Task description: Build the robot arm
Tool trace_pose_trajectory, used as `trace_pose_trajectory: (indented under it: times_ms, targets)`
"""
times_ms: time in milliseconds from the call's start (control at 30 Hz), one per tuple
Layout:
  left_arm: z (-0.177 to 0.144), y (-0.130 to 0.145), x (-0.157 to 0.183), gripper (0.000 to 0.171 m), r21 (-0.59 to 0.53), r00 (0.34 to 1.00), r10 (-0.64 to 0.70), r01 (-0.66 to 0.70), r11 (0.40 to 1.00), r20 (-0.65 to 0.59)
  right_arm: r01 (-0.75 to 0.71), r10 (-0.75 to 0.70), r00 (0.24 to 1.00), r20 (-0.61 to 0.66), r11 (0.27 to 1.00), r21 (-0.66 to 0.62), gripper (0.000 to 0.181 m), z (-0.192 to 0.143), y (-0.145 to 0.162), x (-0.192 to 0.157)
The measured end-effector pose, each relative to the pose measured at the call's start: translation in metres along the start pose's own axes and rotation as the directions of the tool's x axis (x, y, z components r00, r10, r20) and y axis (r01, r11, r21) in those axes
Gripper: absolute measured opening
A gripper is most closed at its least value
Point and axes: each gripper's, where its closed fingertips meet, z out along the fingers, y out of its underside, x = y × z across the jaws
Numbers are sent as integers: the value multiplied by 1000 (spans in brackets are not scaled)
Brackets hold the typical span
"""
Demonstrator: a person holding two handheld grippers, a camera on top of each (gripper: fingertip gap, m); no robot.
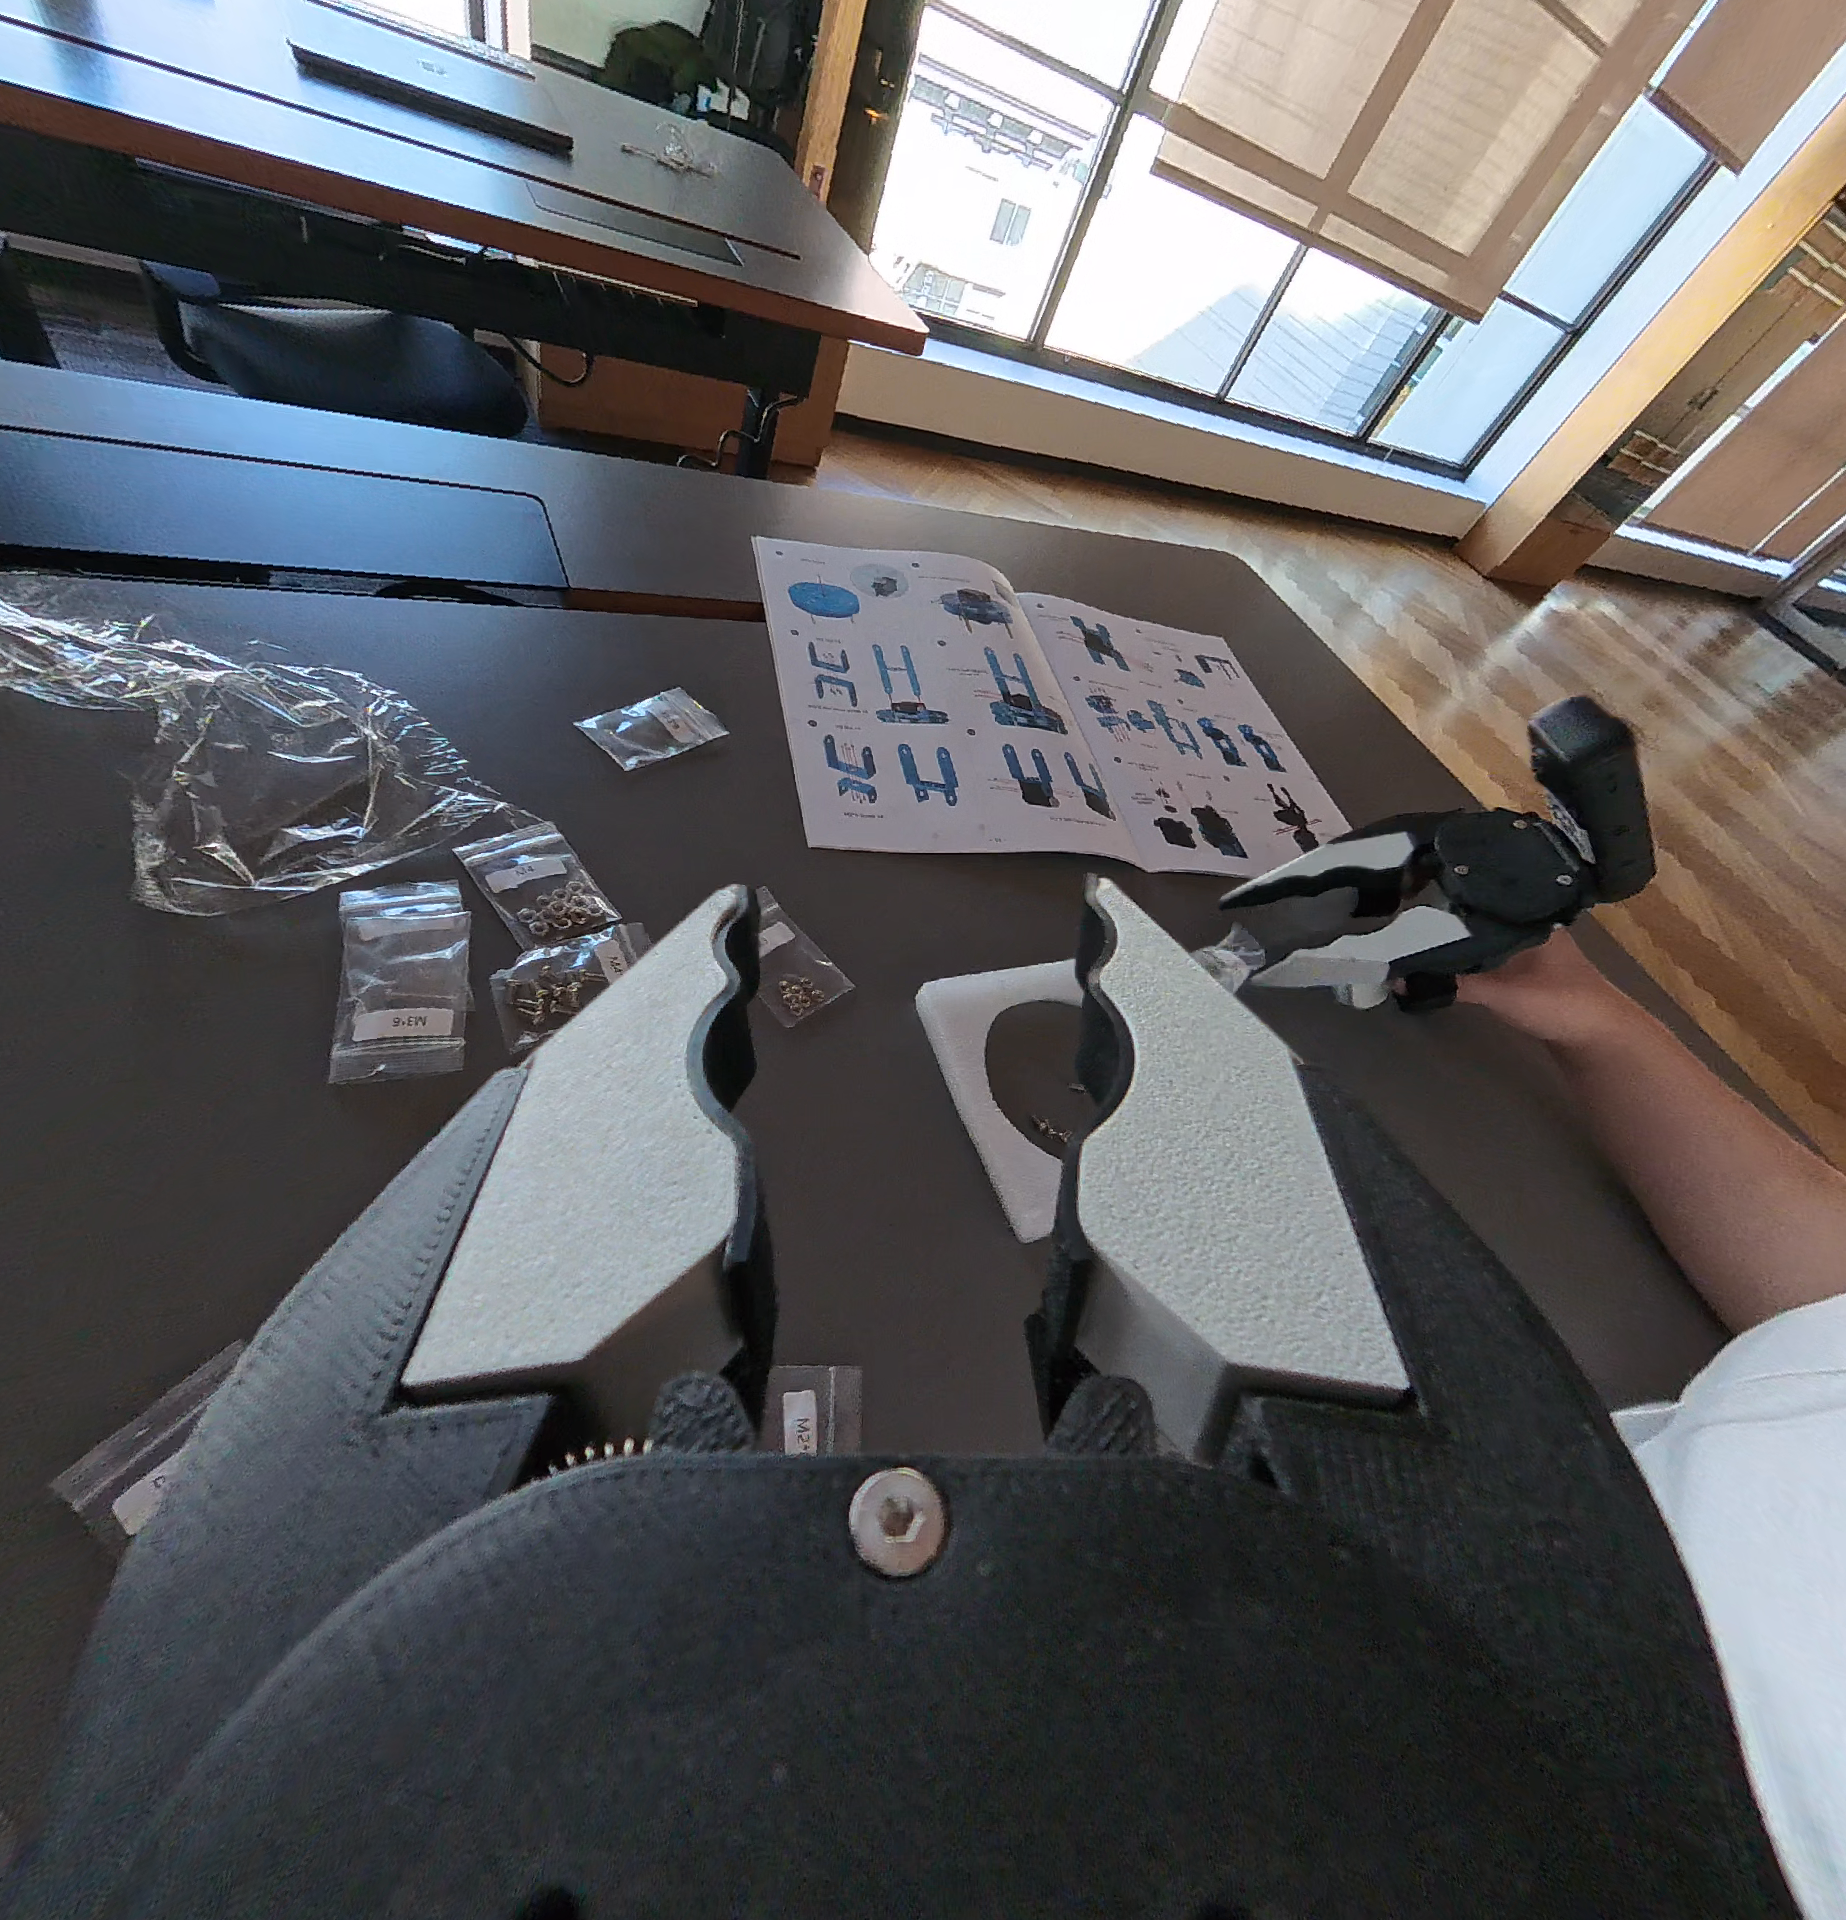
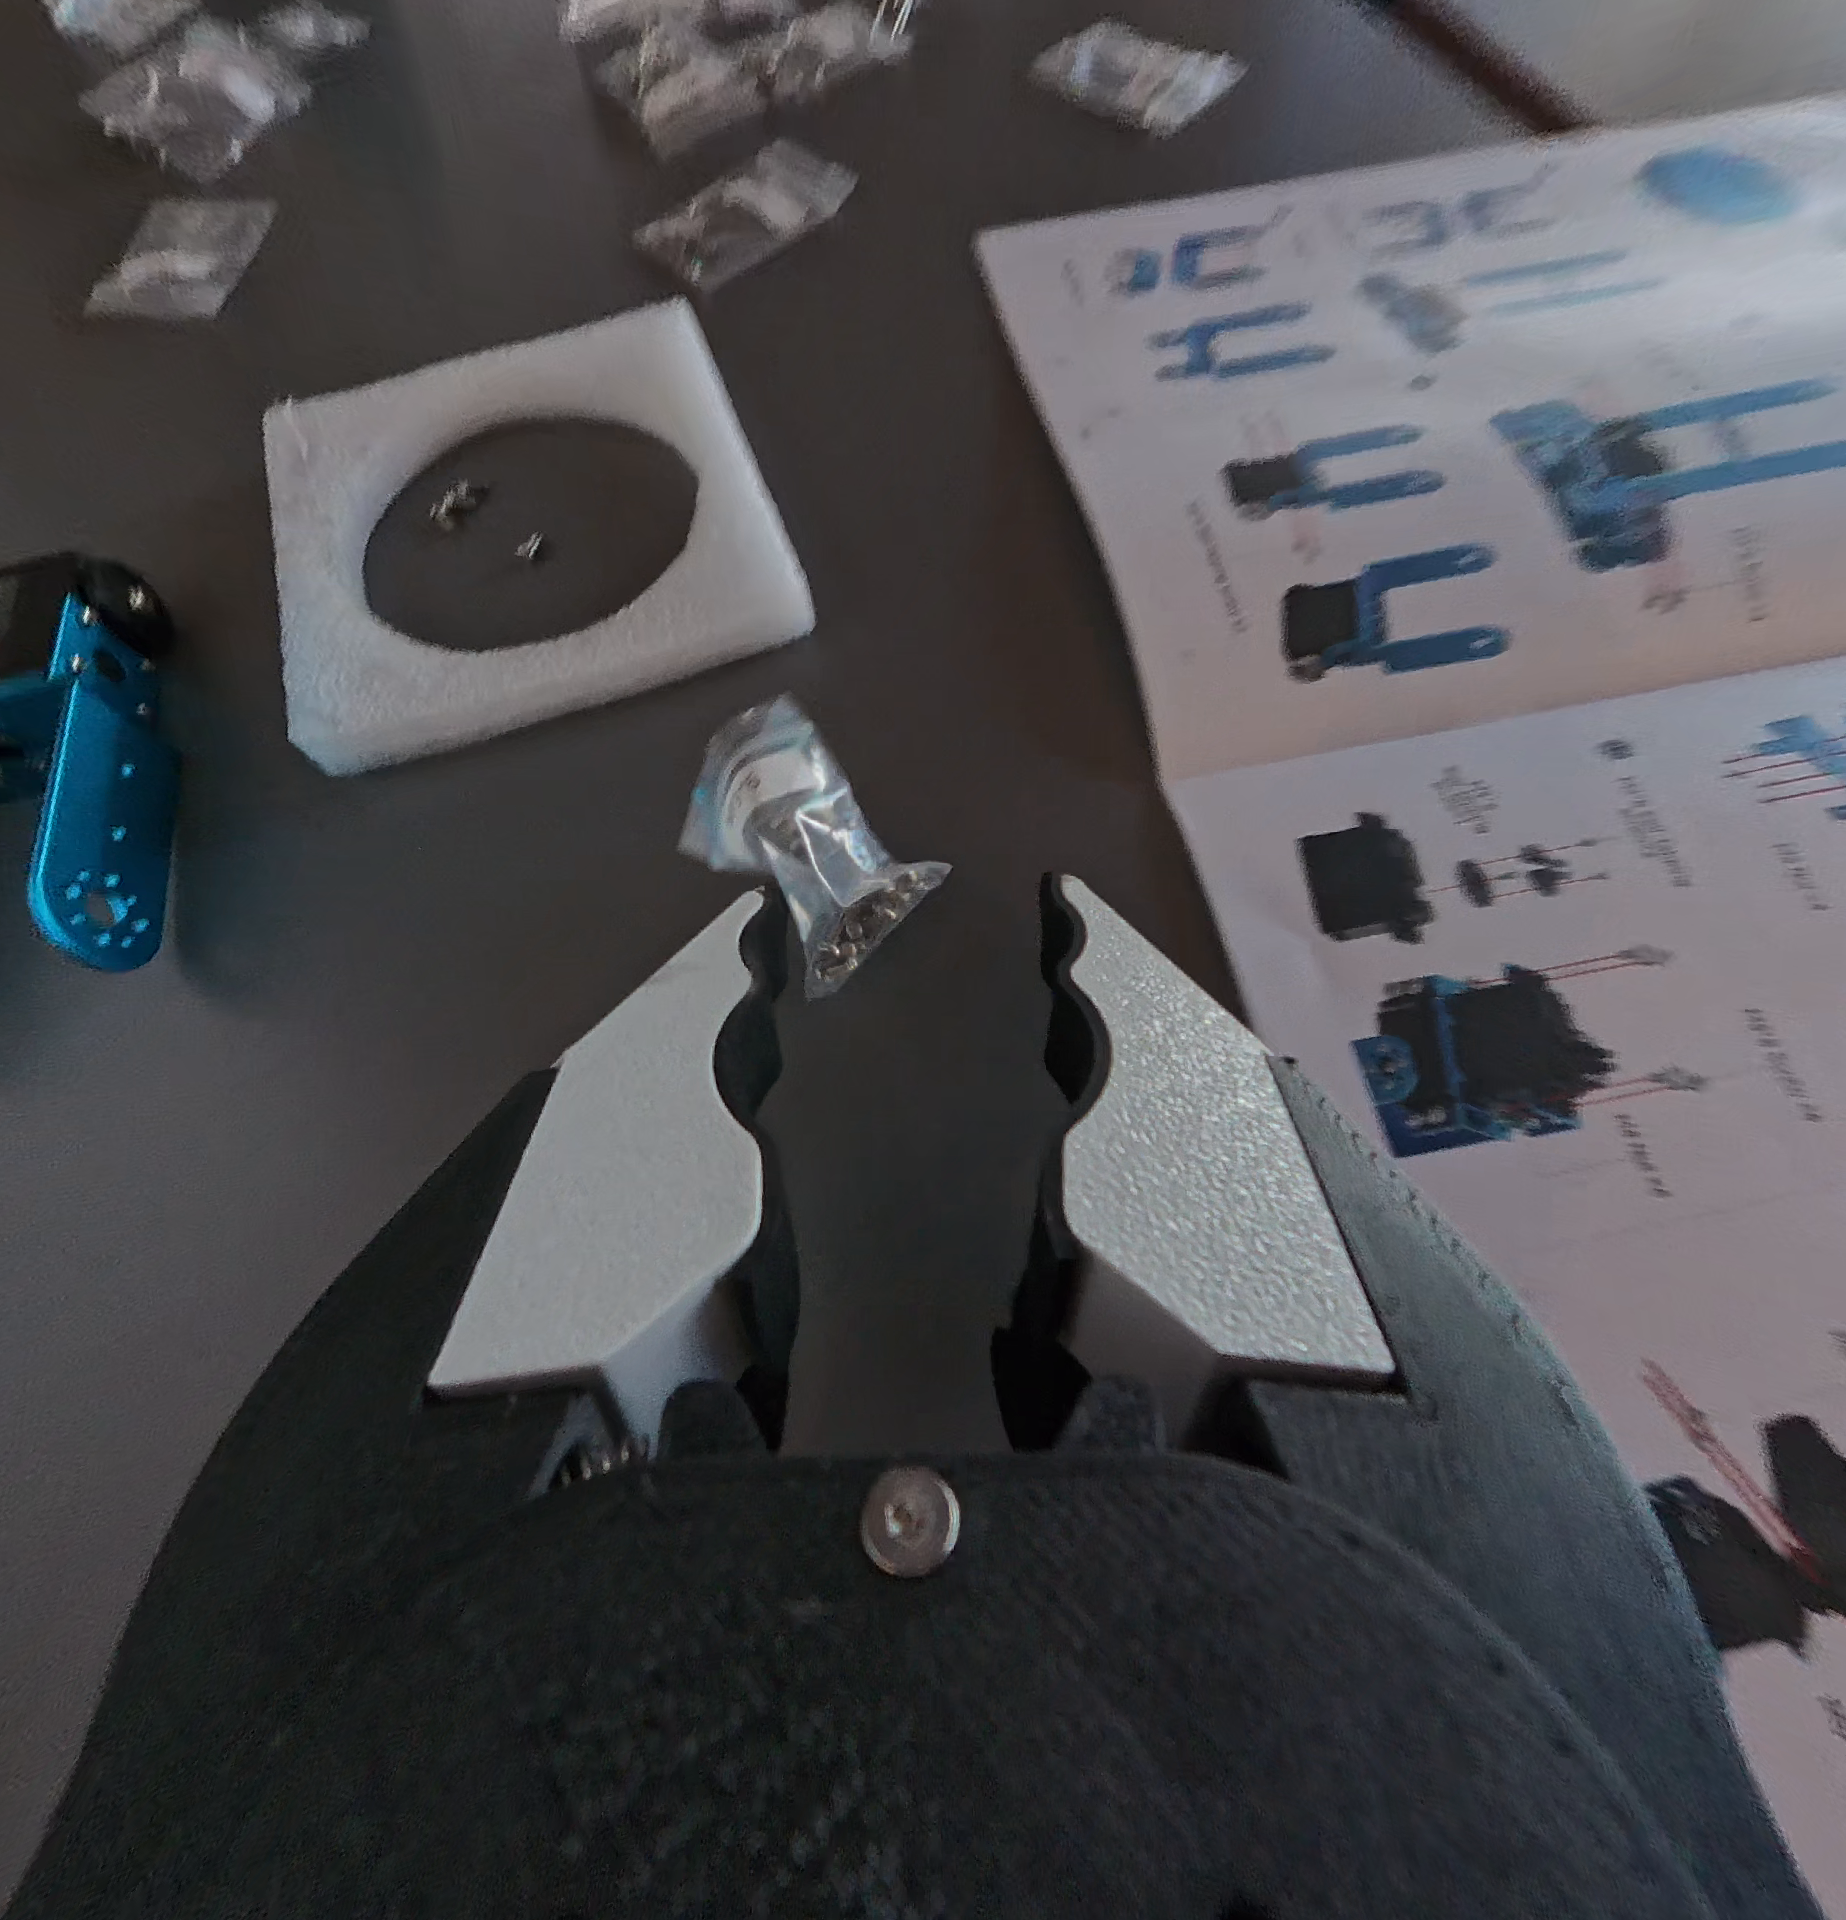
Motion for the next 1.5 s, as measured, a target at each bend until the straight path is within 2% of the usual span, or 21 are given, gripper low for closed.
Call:
trace_pose_trajectory:
  times_ms: [67,167,267,367,500,567,633,700,833,967,1000,1033,1133,1300,1400,1500]
  targets:
    - [-2,0,-3,61,6,1000,-4,4,1000,14,9,-5,999,-43,994,106,49,-9,-13,8]
    - [-6,4,-6,61,14,999,-20,20,1000,31,-18,22,1000,-18,983,183,49,-15,-22,11]
    - [-11,12,-5,61,14,999,-39,38,999,37,-1,-3,1000,30,993,114,53,-13,-12,5]
    - [-16,20,-5,61,-3,998,-35,36,999,46,123,-125,992,26,991,42,52,-13,-3,-2]
    - [-19,24,-5,61,-22,999,-10,11,1000,51,352,-351,935,42,936,-26,51,-21,-8,-13]
    - [-18,25,0,61,-24,999,4,-3,1000,38,418,-413,907,80,906,-63,49,-26,-9,-16]
    - [-17,27,5,61,-26,1000,10,-10,1000,24,470,-461,878,129,882,-45,49,-26,-15,-23]
    - [-17,30,9,61,-32,1000,10,-10,999,18,576,-560,812,162,814,-71,49,-23,-13,-29]
    - [-19,37,16,61,-51,1000,9,-8,999,9,797,-766,603,221,585,-147,53,-14,-11,-27]
    - [-24,38,23,61,-50,1000,21,-20,999,12,889,-818,457,348,435,-145,52,-2,-8,-34]
    - [-25,38,24,61,-50,1000,23,-23,999,14,900,-818,435,377,409,-151,50,0,-5,-35]
    - [-27,39,24,62,-52,1000,25,-24,998,19,903,-802,428,417,402,-155,41,0,-1,-37]
    - [-32,42,23,62,-53,999,24,-22,998,32,887,-771,455,446,436,-150,39,6,0,-39]
    - [-38,41,24,61,-30,1000,11,-10,1000,24,827,-704,552,447,531,-183,26,7,6,-35]
    - [-34,44,29,61,-41,1000,19,-19,999,3,771,-663,624,414,609,-186,22,5,5,-31]
    - [-26,46,36,61,-45,999,12,-14,999,-34,668,-577,715,395,730,-143,18,4,1,-35]
